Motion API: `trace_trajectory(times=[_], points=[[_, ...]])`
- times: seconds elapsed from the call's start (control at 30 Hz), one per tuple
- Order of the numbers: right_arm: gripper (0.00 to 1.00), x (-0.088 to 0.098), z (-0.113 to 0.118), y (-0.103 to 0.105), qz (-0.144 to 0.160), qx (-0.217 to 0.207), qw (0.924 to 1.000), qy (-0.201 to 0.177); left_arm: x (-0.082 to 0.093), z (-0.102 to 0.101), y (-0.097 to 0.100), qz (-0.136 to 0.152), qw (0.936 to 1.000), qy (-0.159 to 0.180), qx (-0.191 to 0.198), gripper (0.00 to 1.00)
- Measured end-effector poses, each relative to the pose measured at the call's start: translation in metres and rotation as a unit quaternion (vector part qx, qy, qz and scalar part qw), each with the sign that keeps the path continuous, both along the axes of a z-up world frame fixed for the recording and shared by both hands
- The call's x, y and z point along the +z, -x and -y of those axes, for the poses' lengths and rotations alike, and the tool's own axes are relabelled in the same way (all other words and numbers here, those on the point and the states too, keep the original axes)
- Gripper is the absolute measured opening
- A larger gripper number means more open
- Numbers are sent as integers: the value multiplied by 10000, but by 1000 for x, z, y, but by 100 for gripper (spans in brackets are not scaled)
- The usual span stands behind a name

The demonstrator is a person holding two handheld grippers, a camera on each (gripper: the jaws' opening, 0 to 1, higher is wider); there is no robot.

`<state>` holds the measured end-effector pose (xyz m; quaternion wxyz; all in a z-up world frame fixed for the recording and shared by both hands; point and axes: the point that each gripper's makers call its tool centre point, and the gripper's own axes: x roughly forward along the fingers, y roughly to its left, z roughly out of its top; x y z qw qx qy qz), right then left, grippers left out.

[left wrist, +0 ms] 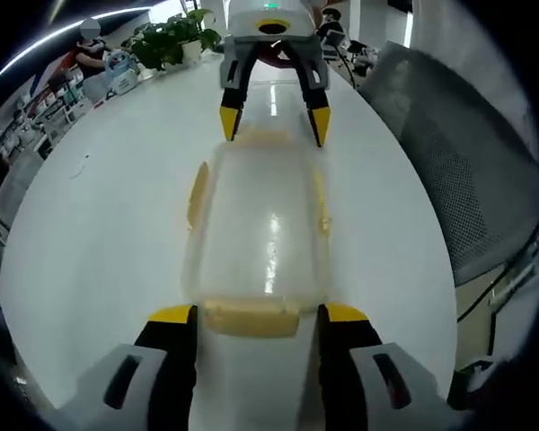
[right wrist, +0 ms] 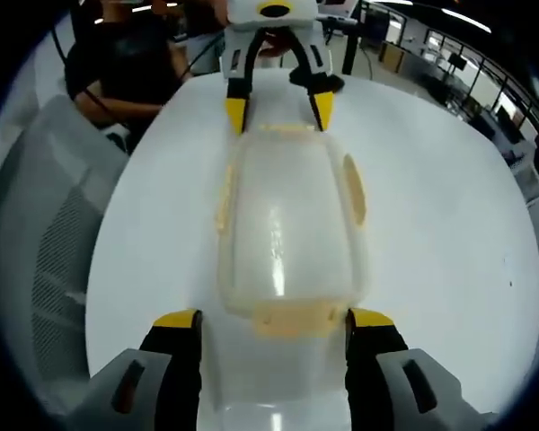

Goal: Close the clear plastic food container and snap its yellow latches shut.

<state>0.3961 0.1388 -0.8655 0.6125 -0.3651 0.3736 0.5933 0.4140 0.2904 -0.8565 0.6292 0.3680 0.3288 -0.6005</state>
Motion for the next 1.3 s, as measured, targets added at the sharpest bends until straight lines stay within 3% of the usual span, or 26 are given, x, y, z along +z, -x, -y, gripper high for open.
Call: trace_trajectory(times=[0.17,0.4,0.47,0.6,0.67,1.0,1.3], points=[[61,1,1,-2,9,0,10000,-5,-2,-1,3,-169,9998,23,33,49],[50,1,4,-6,23,-8,10000,61,-2,0,6,-170,9998,23,-92,45],[48,2,5,-3,46,146,9998,89,-2,1,7,-205,9997,49,-89,41],[46,2,6,-3,24,89,9999,108,-2,-1,8,-205,9998,73,-41,40],[40,2,9,-4,47,164,9997,161,-2,-1,8,-210,9998,62,-35,40],[40,2,7,-3,19,89,9999,122,-2,1,9,-215,9997,-76,-30,40],[40,1,6,-3,18,114,9997,234,-4,0,9,-215,9988,-439,36,40]])
